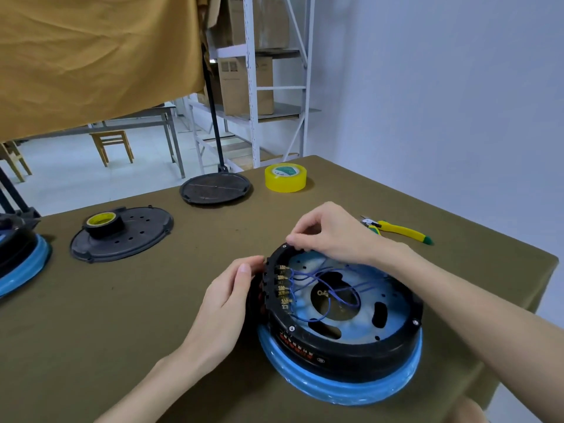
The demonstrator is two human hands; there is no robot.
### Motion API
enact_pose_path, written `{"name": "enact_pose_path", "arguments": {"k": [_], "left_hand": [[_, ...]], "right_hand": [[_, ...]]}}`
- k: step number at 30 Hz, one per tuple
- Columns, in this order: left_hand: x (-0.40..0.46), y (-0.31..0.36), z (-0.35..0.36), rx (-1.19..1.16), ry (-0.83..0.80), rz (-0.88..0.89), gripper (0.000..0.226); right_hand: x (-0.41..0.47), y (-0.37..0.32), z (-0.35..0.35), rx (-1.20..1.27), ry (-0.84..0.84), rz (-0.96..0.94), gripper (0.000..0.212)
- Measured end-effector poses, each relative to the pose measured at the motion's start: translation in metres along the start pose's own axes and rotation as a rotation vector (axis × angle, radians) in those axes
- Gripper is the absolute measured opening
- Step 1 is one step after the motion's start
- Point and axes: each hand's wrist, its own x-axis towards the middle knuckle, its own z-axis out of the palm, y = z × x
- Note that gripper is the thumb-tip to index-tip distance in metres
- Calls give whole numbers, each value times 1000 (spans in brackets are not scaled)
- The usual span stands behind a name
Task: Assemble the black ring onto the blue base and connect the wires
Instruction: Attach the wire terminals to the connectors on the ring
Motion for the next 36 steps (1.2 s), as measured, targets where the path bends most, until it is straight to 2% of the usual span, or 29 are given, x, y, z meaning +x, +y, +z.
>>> {"name": "enact_pose_path", "arguments": {"k": [2, 3, 6, 9, 12, 14, 19, 24, 30, 33, 36], "left_hand": [[18, 6, 0, -18, 29, -32, 37], [27, 8, 1, -17, 4, -48, 34], [38, 9, 8, -83, -166, -132, 26], [39, 4, 6, -138, -213, -133, 32], [39, -3, -2, -120, -242, -105, 33], [39, -9, -3, -92, -243, -90, 34], [39, -10, -1, -76, -235, -70, 41], [38, -10, -1, -83, -237, -62, 46], [39, -7, -2, -81, -234, -55, 41], [39, -3, -5, -21, -235, -38, 38], [43, -1, -13, 77, -211, -18, 31]], "right_hand": [[20, 12, -13, 11, 164, 70, 20], [31, 19, -17, -22, 186, 129, 20], [59, 37, -13, -193, -5, 324, 15], [76, 49, -7, -312, -236, 418, 30], [83, 57, -13, -365, -327, 450, 38], [82, 62, -16, -359, -344, 437, 35], [84, 71, -10, -287, -291, 397, 9], [85, 67, -6, -330, -238, 366, 14], [52, 37, -30, -29, 122, 188, 16], [21, 17, -39, 210, 148, 150, 9], [-14, 3, -39, 506, 126, 199, 5]]}}
